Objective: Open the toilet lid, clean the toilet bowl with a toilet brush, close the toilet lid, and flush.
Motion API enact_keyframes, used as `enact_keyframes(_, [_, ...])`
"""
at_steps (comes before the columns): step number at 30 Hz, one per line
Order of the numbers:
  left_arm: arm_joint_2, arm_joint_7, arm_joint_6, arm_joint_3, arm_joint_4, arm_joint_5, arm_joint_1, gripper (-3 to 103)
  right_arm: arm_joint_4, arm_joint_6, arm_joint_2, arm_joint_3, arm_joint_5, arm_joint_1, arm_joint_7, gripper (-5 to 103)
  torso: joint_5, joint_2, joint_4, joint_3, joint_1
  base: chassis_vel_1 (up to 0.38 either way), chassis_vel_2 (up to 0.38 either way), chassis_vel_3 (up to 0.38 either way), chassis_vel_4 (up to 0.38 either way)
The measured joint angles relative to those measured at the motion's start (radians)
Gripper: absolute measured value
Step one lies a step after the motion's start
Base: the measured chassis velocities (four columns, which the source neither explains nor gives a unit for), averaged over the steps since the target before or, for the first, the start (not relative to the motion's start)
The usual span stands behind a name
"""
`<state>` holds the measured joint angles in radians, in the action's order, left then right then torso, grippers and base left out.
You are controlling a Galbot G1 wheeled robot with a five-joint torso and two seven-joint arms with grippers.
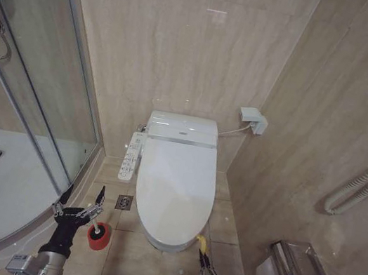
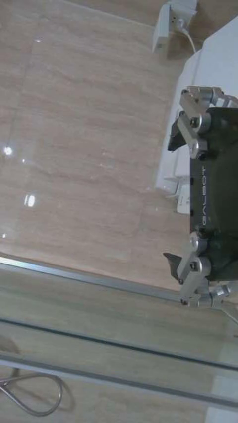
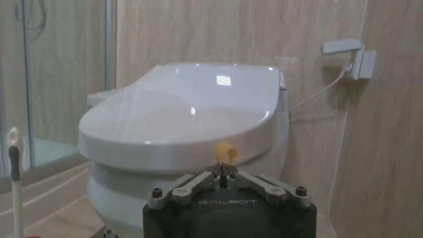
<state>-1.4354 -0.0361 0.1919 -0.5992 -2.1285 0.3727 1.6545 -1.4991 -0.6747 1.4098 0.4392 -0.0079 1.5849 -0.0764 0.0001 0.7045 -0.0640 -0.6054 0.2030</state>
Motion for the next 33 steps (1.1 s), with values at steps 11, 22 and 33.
enact_keyframes(11, [0.003, 0.001, 0.005, -0.014, 0.004, 0.009, -0.008, 100, -0.318, -0.009, -0.031, -0.034, 0.039, 0.145, 0.002, 0, -0.0001, 0.000, -0.0002, 0.000, 0.000, 0.000, 0.000, 0.000, 0.000])
enact_keyframes(22, [0.032, 0.006, -0.008, -0.101, 0.008, 0.062, -0.042, 100, -0.635, 0.075, -0.058, -0.025, 0.083, 0.157, -0.024, 0, -0.0001, 0.000, 0.0001, 0.000, 0.000, 0.000, 0.000, 0.000, 0.000])
enact_keyframes(33, [0.049, 0.006, -0.013, -0.087, 0.025, 0.062, -0.051, 100, -0.859, 0.240, -0.141, 0.065, 0.243, 0.086, -0.045, 0, 0.0000, 0.000, 0.0003, 0.000, 0.000, 0.000, 0.000, 0.000, 0.000])
